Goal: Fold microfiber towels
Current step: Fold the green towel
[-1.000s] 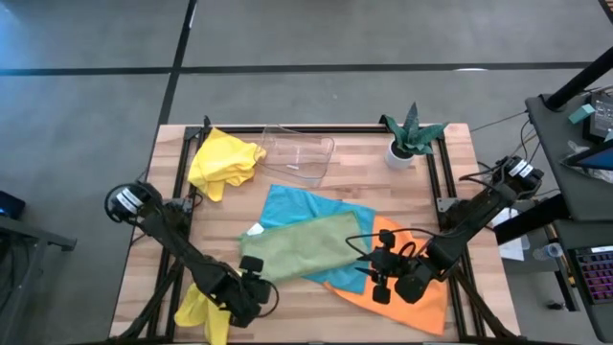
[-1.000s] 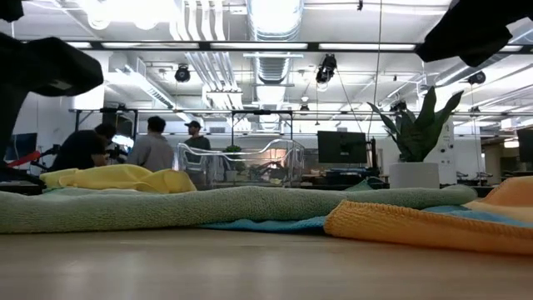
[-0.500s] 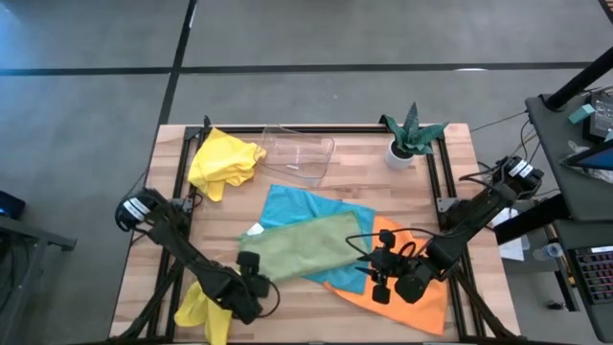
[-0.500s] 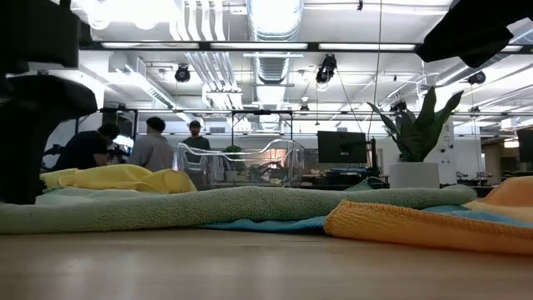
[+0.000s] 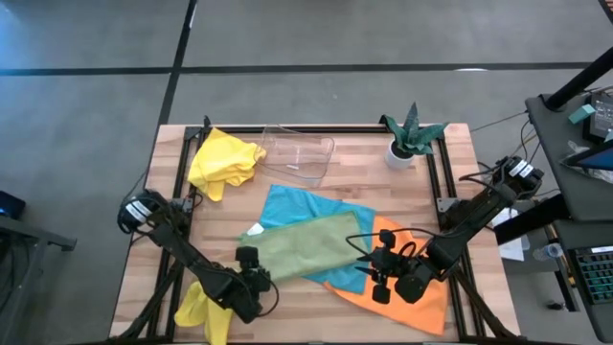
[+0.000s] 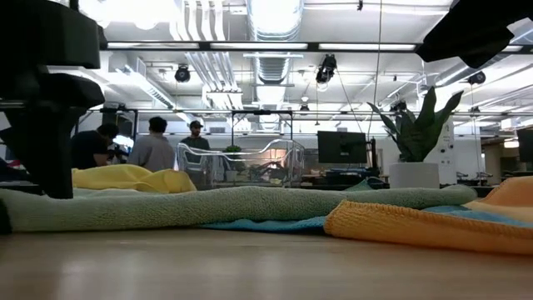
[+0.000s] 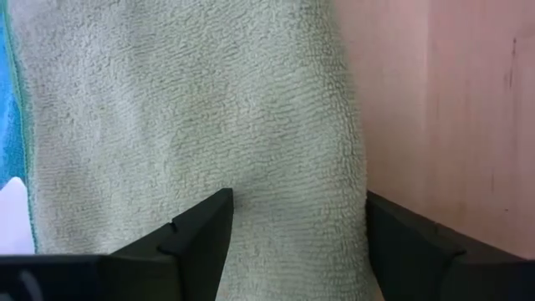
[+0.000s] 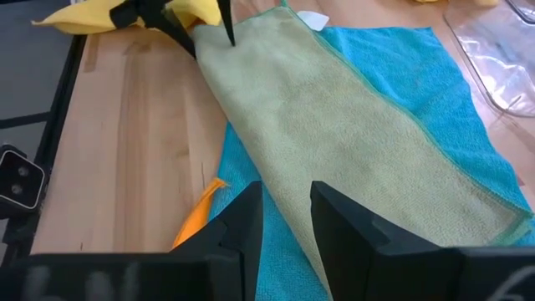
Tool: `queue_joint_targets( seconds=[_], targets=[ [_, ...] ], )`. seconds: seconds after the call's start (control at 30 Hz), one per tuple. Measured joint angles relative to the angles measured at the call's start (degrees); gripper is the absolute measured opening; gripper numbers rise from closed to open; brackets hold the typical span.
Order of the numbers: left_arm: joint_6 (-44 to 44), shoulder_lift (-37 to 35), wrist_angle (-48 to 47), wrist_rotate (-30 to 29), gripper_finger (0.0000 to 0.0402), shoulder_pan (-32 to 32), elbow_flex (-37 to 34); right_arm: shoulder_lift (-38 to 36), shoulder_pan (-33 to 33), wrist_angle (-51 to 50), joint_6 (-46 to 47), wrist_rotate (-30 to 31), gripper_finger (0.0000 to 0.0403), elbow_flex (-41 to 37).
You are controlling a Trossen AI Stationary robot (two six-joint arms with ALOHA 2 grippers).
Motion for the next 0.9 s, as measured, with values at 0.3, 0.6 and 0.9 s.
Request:
queue_joint_targets(
  seconds=[0.3,0.6,0.9],
  targets=[
    [0.0,0.0,0.3,1.5,0.0185,0.1,-0.5,0.0,0.0,0.0,0.1,0.2,0.0091,0.0],
    [0.3,0.2,1.0,0.5,0.0075,0.1,-0.5,0.0,-0.1,0.2,-0.5,4.7,0.0086,-0.1],
    [0.6,-1.1,0.6,2.1,0.0003,0.7,-0.2,0.8,-0.7,14.6,-16.9,10.0,0.0089,-0.1]
  ],
)
